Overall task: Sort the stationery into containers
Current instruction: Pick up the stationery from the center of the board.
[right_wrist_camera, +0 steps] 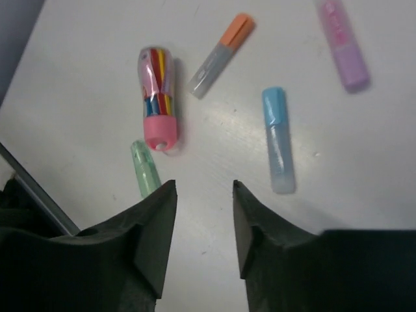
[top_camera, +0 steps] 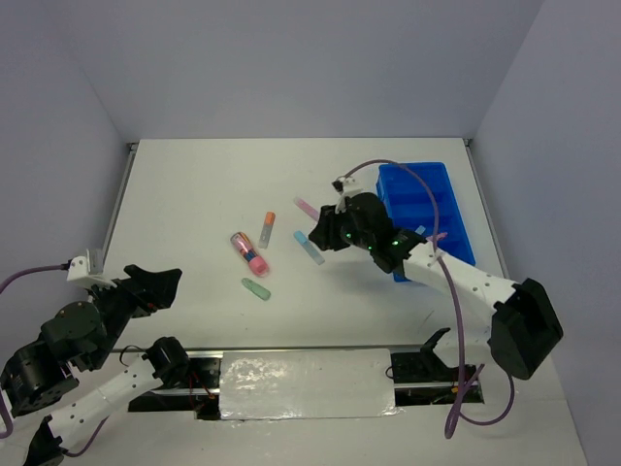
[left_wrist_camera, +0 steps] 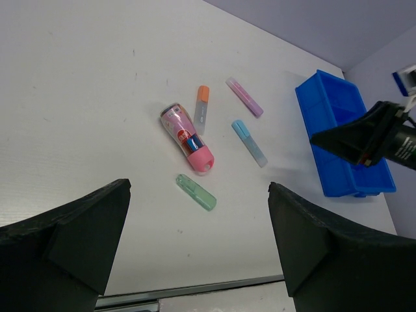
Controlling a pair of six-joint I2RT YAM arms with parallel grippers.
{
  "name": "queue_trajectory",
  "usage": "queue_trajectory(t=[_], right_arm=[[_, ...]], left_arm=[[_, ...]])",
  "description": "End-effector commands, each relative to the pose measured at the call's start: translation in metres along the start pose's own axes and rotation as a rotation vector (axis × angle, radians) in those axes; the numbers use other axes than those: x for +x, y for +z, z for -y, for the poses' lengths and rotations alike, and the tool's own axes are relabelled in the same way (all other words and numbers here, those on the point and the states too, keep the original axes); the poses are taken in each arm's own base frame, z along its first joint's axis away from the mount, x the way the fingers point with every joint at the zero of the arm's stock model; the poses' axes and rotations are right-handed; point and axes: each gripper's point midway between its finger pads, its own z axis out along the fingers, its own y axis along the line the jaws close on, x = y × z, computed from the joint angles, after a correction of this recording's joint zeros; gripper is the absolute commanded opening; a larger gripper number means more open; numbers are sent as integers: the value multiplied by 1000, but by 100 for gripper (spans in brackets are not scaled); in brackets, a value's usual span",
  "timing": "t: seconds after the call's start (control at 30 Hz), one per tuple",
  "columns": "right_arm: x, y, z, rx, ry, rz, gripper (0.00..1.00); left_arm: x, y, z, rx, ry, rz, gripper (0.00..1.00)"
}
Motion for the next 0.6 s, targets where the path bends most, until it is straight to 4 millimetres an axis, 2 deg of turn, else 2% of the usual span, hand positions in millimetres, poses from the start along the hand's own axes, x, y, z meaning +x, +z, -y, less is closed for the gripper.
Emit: queue_trajectory(t=[0.0, 0.03, 0.07, 0.1, 0.13, 0.17, 0.2, 0.23, 0.3, 0.33, 0.4, 0.43, 0.47, 0.5, 0.53, 0.57], right_arm=[[17, 13, -27, 10, -77, -68, 50], [19, 16, -41, -31, -103, -83, 52], [40, 24, -61, -84, -138, -137, 54], [49, 29, -72, -102, -162, -158, 57], [47, 34, -84, -108, -188, -160, 58], [68, 47, -88, -109, -231, -218, 59], [86, 47, -105, -143, -289, -264, 59], [94, 61, -111, -148, -350, -290, 59], [109, 69, -116, -133, -392, -344, 60], [112, 81, -118, -123, -408, -357, 60], [121, 88, -120, -122, -431, -395, 60], [119, 92, -131, -138, -453, -394, 60], [140, 100, -115, -95, -472, -453, 60], [132, 103, -127, -91, -498, -440, 60], [140, 104, -130, -91, -521, -454, 60], [152, 109, -122, -61, -540, -489, 60]], left_arm=[[-6, 0, 4, 12, -13, 20, 99], [-6, 0, 4, 11, -12, 19, 99], [-6, 1, 4, 9, -10, 18, 99], [-5, 1, 3, 7, -11, 17, 99], [-6, 1, 3, 1, -11, 19, 99], [-6, 1, 3, 1, -9, 16, 99], [-6, 2, 4, 2, -9, 15, 99], [-5, 2, 4, -1, -5, 12, 99], [-5, 2, 4, -2, -4, 11, 99], [-5, 2, 4, 0, -5, 11, 99], [-4, 2, 5, 4, -2, 10, 99], [-5, 2, 5, 5, -3, 10, 99], [-5, 2, 5, 6, -1, 11, 99], [-5, 2, 5, 5, -3, 12, 99], [-5, 2, 5, 5, -3, 12, 99], [-5, 2, 5, 8, -3, 13, 99]])
